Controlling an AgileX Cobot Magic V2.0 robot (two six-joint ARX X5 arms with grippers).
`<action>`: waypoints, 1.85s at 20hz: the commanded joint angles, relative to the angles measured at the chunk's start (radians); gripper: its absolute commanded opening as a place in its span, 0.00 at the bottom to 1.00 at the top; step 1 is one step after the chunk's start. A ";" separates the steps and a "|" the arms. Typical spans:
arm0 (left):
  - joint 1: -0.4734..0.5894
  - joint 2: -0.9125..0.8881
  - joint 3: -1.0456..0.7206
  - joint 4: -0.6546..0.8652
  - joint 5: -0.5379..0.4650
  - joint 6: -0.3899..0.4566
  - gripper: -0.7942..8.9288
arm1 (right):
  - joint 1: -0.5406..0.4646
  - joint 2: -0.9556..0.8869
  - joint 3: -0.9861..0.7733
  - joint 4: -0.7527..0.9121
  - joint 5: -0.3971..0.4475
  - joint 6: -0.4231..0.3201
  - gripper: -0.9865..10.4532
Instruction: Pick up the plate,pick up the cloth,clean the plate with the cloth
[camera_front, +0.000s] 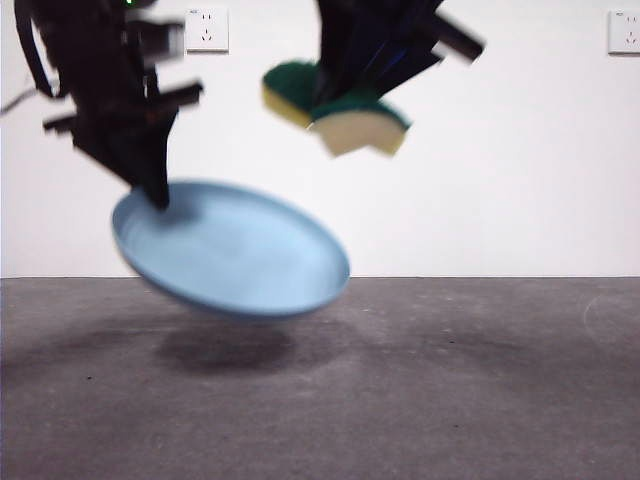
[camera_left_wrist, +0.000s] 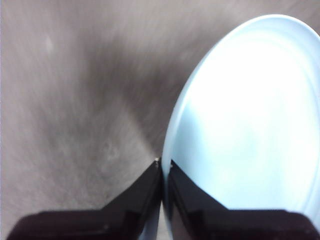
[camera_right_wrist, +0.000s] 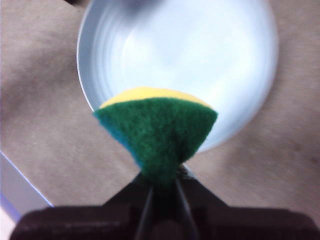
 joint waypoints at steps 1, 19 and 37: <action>0.018 0.069 -0.002 0.010 0.010 0.004 0.07 | 0.001 -0.038 -0.008 -0.037 0.060 0.002 0.07; 0.043 0.261 -0.002 0.065 0.017 -0.060 0.56 | -0.106 -0.201 -0.008 -0.116 0.141 0.003 0.07; -0.021 -0.412 -0.138 0.014 0.034 -0.116 0.56 | -0.359 0.423 -0.008 0.153 0.024 -0.008 0.07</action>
